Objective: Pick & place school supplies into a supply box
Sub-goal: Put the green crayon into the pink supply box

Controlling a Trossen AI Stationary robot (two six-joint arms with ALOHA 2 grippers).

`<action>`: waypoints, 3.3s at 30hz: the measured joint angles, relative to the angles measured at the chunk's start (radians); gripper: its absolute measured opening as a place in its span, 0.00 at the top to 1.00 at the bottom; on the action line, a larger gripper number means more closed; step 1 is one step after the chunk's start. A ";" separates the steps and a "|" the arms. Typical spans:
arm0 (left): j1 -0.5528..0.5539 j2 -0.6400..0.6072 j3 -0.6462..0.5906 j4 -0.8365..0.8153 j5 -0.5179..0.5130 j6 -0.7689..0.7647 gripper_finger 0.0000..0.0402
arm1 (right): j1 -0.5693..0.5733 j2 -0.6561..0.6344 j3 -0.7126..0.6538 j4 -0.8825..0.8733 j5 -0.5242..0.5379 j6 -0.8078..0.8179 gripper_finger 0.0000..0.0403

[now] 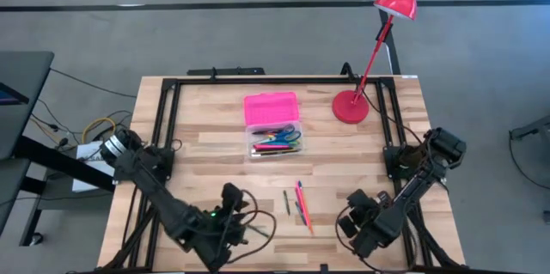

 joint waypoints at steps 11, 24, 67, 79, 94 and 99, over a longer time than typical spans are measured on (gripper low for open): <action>-0.052 0.000 -0.175 -0.030 -0.067 -0.245 0.56 | -0.033 0.000 0.002 -0.164 -0.296 -0.087 0.73; -0.059 0.000 -0.196 -0.027 -0.086 -0.332 0.56 | 0.037 0.001 -0.037 -0.117 -0.407 -0.275 0.99; -0.052 0.000 -0.195 -0.025 -0.153 -0.335 0.56 | 0.123 0.003 -0.114 -0.051 -0.524 -0.605 1.00; -0.053 0.000 -0.195 -0.025 -0.151 -0.337 0.56 | 0.135 0.003 -0.114 -0.041 -0.505 -0.609 1.00; -0.053 0.000 -0.195 -0.027 -0.150 -0.341 0.56 | 0.215 0.003 -0.115 -0.022 -0.480 -0.527 1.00; -0.053 0.000 -0.195 -0.028 -0.150 -0.334 0.56 | 0.222 0.003 -0.147 0.025 -0.477 -0.513 1.00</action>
